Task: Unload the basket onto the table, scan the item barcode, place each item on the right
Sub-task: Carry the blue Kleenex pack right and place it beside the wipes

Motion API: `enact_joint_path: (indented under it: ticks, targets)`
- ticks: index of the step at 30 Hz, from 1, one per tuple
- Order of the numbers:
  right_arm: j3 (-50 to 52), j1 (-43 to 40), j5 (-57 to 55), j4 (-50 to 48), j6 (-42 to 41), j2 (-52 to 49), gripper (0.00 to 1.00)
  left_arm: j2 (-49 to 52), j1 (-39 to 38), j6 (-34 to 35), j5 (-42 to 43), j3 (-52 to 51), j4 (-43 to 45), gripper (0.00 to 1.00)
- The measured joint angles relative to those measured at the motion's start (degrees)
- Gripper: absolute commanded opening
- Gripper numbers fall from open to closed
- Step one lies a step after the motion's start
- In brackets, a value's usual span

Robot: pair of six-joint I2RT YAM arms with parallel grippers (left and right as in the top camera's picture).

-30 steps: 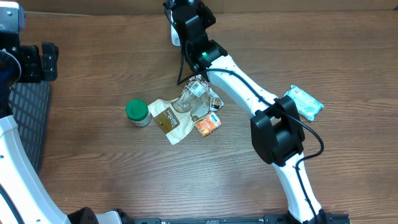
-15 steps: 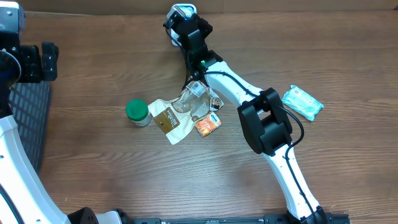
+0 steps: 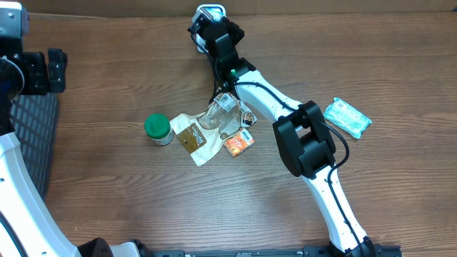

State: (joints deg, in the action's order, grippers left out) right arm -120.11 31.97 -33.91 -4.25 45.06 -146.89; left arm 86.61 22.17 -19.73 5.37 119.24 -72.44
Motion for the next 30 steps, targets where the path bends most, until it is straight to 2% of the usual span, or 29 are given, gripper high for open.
enact_joint_path:
  ticks: [6,14,17,24,27,30]
  targets:
    - [0.0,0.0,0.0,2.0,-0.9,0.0,0.04,0.0,0.0,0.0,0.0,0.0,0.0,1.0]
    - [0.0,0.0,2.2,16.4,-11.3,3.2,0.04,0.0,0.0,0.0,0.0,0.0,0.0,0.99]
    - [0.0,-0.1,3.8,25.1,-19.2,8.1,0.04,0.0,0.0,0.0,0.0,0.0,0.0,1.0]
    - [-0.6,-3.0,9.6,55.1,-41.5,25.1,0.04,0.0,0.0,0.0,0.0,0.0,0.0,0.99]
    - [-0.9,-6.8,12.7,68.7,-51.3,30.9,0.04,0.0,0.0,0.0,0.0,0.0,0.0,1.0]
    - [-1.2,-11.9,18.4,78.3,-56.9,33.4,0.04,0.0,0.0,0.0,0.0,0.0,0.0,1.0]
